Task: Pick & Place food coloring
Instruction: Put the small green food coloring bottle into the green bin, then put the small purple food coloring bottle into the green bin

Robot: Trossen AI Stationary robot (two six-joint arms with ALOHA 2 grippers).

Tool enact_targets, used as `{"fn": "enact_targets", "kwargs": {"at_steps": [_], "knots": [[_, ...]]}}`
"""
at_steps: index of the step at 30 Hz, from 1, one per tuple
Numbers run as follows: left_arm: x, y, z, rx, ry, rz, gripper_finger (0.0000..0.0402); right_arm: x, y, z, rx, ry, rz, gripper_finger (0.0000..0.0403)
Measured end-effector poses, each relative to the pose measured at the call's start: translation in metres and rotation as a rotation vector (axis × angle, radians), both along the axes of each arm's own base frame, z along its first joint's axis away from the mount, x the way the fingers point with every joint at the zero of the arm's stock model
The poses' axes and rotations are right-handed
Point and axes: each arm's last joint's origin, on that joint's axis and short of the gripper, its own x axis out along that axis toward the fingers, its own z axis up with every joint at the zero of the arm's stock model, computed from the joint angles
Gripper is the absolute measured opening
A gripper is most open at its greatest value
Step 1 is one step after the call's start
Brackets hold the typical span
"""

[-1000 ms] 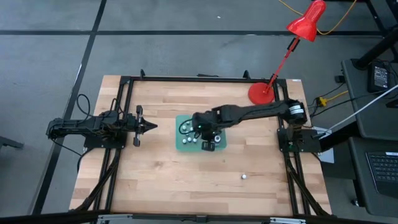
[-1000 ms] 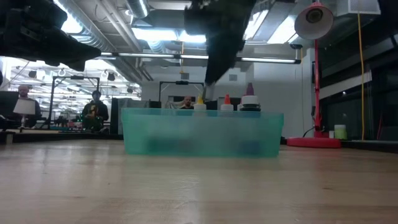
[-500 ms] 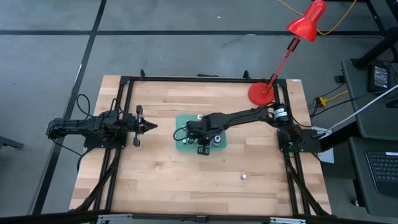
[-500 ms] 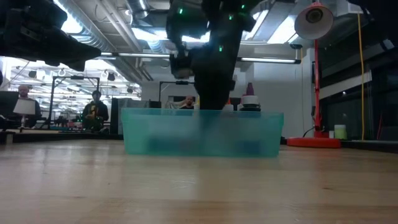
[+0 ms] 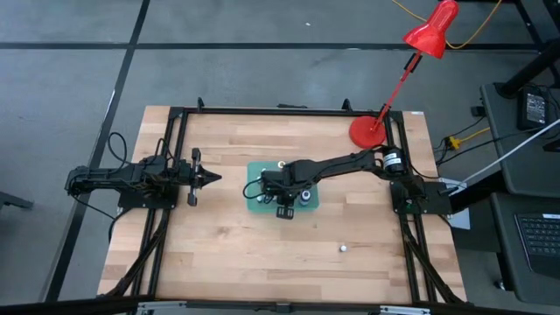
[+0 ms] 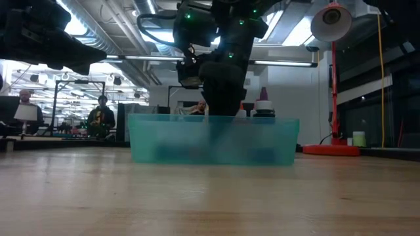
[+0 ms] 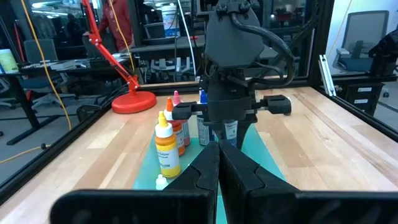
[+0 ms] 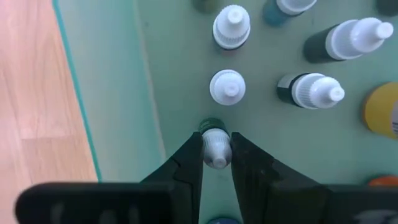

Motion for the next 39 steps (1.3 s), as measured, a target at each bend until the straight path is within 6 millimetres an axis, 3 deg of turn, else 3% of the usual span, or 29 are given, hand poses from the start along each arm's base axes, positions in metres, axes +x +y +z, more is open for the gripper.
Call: {"fn": "enact_targets", "kwargs": {"at_steps": [10,16,26,31,39], "knots": [[0.0,0.0,0.0,0.0,0.0,0.0,0.0004,-0.001,0.0,0.0,0.017,0.01,-0.023,0.0109],[0.0,0.0,0.0,0.0,0.0,0.0,0.0004,0.003,-0.001,0.015,-0.001,0.006,-0.023,0.0125],[0.0,0.0,0.0,0.0,0.0,0.0,0.0004,0.004,0.002,0.08,-0.163,0.018,-0.015,0.0132],[0.0,0.0,0.0,0.0,0.0,0.0,0.0004,-0.002,0.015,0.118,-0.301,0.011,0.014,0.0132],[0.0,0.0,0.0,0.0,0.0,0.0,0.0004,-0.027,0.031,0.169,-0.364,-0.086,-0.005,0.0132]]}}
